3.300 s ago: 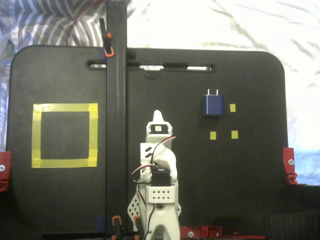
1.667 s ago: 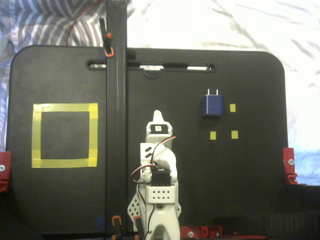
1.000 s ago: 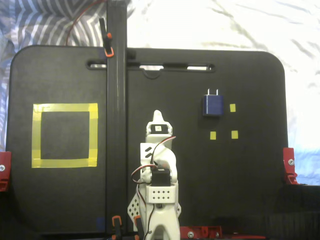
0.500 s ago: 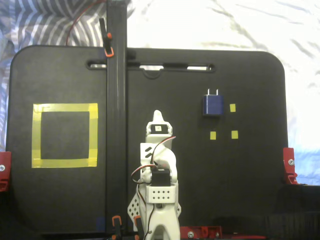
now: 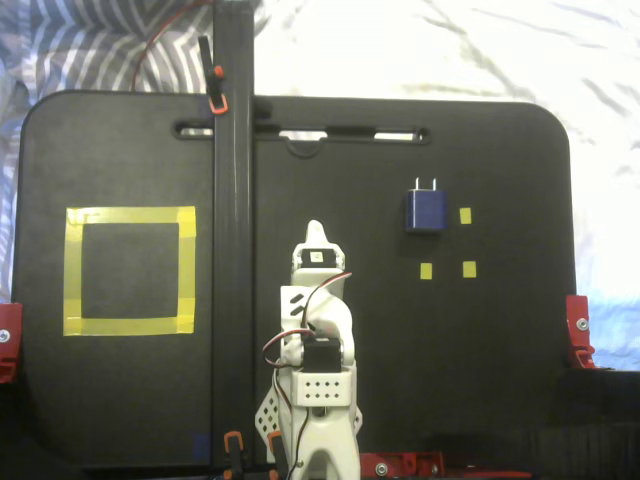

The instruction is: Grasp a block and put it in the designated area.

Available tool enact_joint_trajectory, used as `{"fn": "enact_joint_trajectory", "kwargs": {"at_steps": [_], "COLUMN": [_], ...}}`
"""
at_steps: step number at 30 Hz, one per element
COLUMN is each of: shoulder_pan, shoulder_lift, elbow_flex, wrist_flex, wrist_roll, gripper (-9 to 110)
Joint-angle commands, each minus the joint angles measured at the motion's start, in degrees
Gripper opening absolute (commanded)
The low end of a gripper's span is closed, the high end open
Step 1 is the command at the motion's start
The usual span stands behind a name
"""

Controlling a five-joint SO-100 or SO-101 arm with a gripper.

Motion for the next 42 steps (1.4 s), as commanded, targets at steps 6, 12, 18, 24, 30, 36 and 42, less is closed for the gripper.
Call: {"fn": "enact_joint_trajectory", "kwargs": {"at_steps": [6,12,18,24,30,36,42], "shoulder_pan": [1.3,3.6,4.9,5.5,6.1,6.8,8.2], "shoulder_lift": [-4.4,-12.3,-22.7,-35.3,-48.0,-59.2,-67.0], "elbow_flex": [0.1,-3.3,-13.5,-26.5,-42.3,-59.2,-70.3], "wrist_flex": [-6.2,-12.9,-12.9,-12.0,-4.7,9.8,21.4], "wrist_roll": [-1.1,-5.3,-14.2,-25.6,-37.4,-53.3,-69.7], "gripper": [0,0,0,0,0,0,0]}}
